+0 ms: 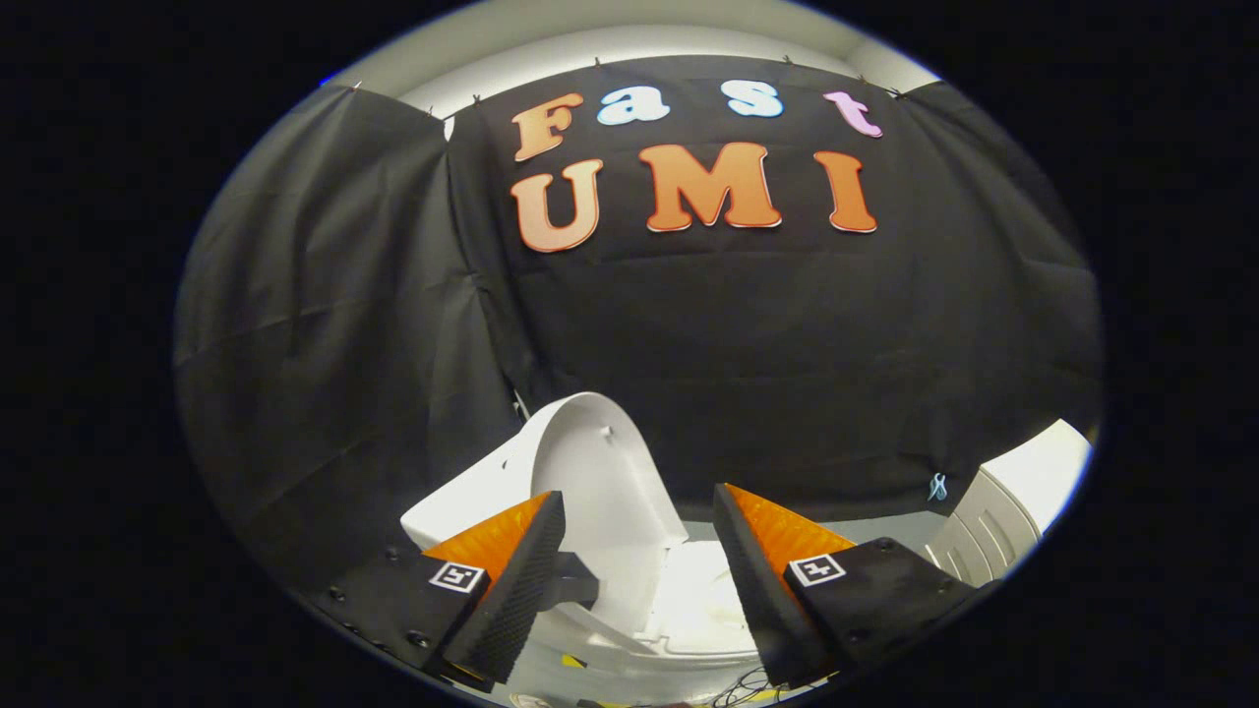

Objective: Open the toilet lid.

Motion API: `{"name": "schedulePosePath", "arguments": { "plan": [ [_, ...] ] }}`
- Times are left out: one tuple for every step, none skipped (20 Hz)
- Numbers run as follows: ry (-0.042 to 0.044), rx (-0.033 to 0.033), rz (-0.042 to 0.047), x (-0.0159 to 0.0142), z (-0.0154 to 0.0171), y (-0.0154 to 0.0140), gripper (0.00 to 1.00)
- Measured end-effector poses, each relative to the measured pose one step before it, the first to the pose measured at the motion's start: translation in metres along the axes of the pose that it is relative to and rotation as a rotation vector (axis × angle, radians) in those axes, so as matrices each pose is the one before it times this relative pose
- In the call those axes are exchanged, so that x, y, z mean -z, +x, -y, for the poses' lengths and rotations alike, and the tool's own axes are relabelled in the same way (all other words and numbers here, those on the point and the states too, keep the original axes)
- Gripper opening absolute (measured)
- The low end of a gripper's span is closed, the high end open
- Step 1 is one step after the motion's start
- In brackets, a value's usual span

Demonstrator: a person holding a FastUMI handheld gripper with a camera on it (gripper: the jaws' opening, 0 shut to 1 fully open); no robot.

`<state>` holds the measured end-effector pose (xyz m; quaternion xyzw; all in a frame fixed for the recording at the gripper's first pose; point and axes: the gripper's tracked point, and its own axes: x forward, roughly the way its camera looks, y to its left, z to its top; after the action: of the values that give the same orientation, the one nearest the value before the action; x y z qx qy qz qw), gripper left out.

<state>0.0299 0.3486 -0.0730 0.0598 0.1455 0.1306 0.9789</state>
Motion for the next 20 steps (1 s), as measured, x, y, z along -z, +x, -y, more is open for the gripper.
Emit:
{"name": "schedulePosePath", "arguments": {
  "plan": [
    [0.00281, 0.01559, 0.00944, -0.00728, 0.01687, -0.00329, 0.97],
    [0.00112, 0.02055, 0.00753, -0.00634, 0.01708, -0.00387, 0.97],
    [0.00178, 0.01725, 0.00715, -0.00605, 0.01618, -0.00132, 0.97],
    [0.00304, 0.01756, 0.00378, -0.00567, 0.01702, -0.00235, 0.97],
    [0.00572, 0.01780, 0.00610, -0.00587, 0.01714, -0.00268, 0.97],
    [0.00411, 0.01807, 0.00830, -0.00674, 0.01627, -0.00275, 0.97],
    [0.00007, 0.02026, 0.00803, -0.00738, 0.01629, -0.00337, 0.97],
    [-0.00017, 0.02166, 0.00991, -0.00694, 0.01708, -0.00343, 0.97],
    [0.00380, 0.02084, 0.00958, -0.00626, 0.01637, -0.00310, 0.97],
    [0.00398, 0.01778, 0.01015, -0.00685, 0.01508, -0.00326, 0.97],
    [0.00445, 0.01362, 0.00966, -0.00190, 0.01580, -0.00021, 0.97],
    [0.00085, 0.01299, 0.00797, -0.00593, 0.01108, -0.00210, 0.97],
    [-0.00452, 0.01615, 0.00821, -0.00565, 0.01240, -0.00200, 0.97],
    [-0.00831, 0.01130, 0.00759, -0.00495, 0.01074, -0.00231, 0.97],
    [-0.01024, 0.01147, 0.00520, -0.00398, 0.00900, -0.00286, 0.97],
    [-0.01110, 0.00605, 0.00541, -0.00458, 0.00750, -0.00119, 0.97],
    [-0.01014, 0.00709, 0.00471, -0.00471, 0.00583, -0.00209, 0.97],
    [-0.00231, 0.00718, 0.00880, -0.00570, 0.00547, -0.00197, 0.97],
    [0.00071, 0.00727, 0.00904, -0.00470, 0.00545, -0.00147, 0.97],
    [0.00405, 0.00615, 0.00658, -0.00267, 0.00489, -0.00151, 0.97]
  ]
}}
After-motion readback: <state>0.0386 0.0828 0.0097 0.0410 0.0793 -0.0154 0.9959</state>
